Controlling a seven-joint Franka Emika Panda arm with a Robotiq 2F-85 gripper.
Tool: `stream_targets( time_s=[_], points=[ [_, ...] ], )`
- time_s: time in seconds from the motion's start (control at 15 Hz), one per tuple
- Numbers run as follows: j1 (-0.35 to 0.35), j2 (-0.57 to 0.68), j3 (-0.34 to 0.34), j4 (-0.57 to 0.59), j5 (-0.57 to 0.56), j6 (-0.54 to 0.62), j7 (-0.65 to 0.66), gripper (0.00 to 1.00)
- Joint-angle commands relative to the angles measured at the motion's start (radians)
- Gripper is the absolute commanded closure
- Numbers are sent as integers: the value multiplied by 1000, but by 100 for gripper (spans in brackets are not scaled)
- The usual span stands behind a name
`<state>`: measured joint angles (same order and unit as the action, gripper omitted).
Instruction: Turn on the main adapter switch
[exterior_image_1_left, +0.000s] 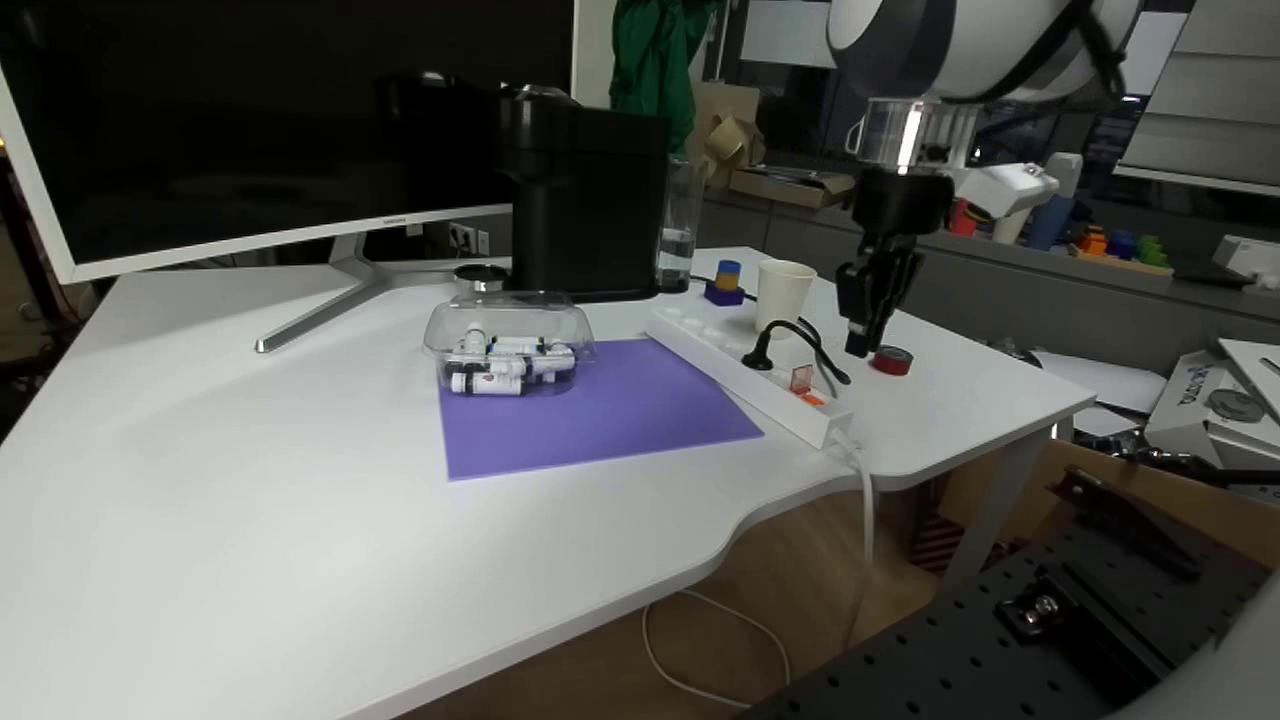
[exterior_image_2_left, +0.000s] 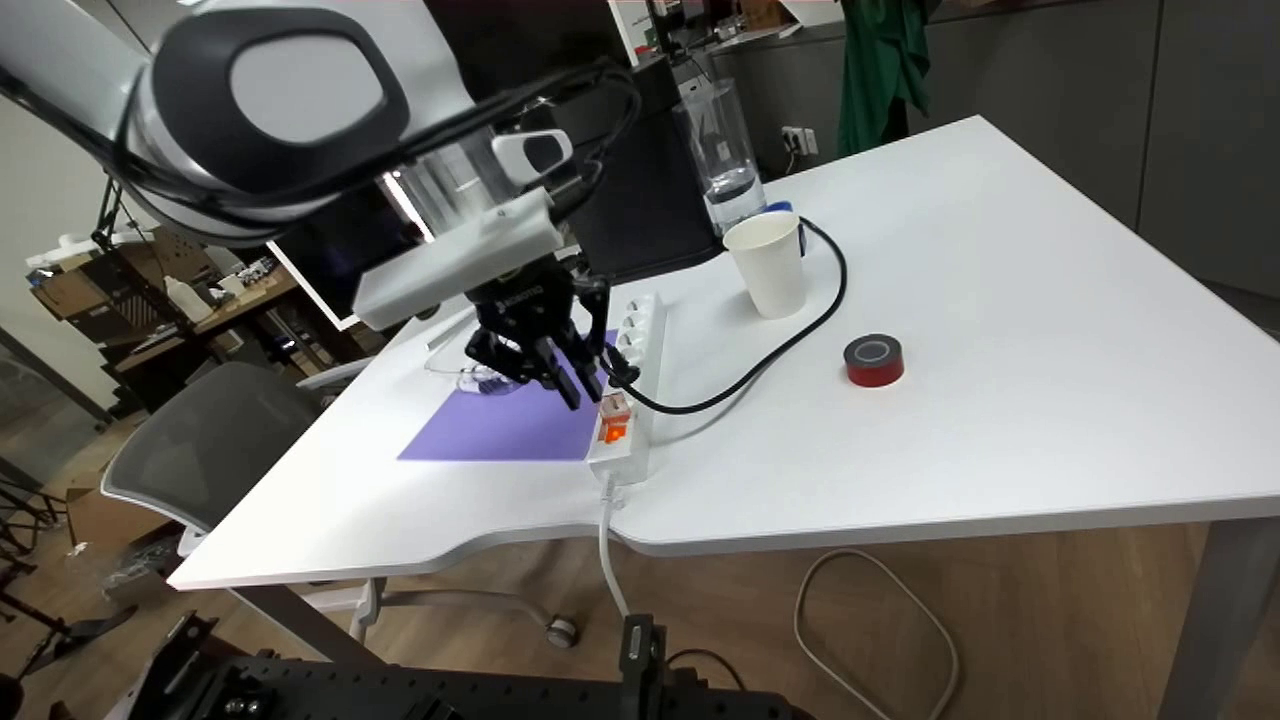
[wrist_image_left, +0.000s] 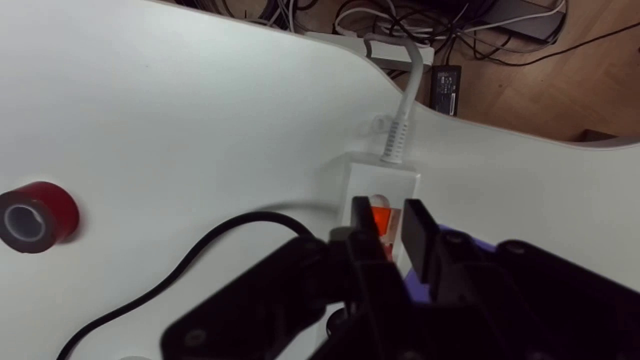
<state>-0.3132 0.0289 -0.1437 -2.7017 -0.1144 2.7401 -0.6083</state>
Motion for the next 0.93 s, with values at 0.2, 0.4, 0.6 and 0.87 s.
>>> stream_targets(
  time_s=[0.2, 0.4, 0.6, 0.87],
  points=[
    [38, -274, -74, -84, -15, -144, 47, 27],
    [39, -306, -88, -89, -32, -117, 61, 6],
    [56, -305, -101, -73, -16, -105, 51, 0],
    [72, -299, -110, -74, -12, -110, 51, 0]
  ],
)
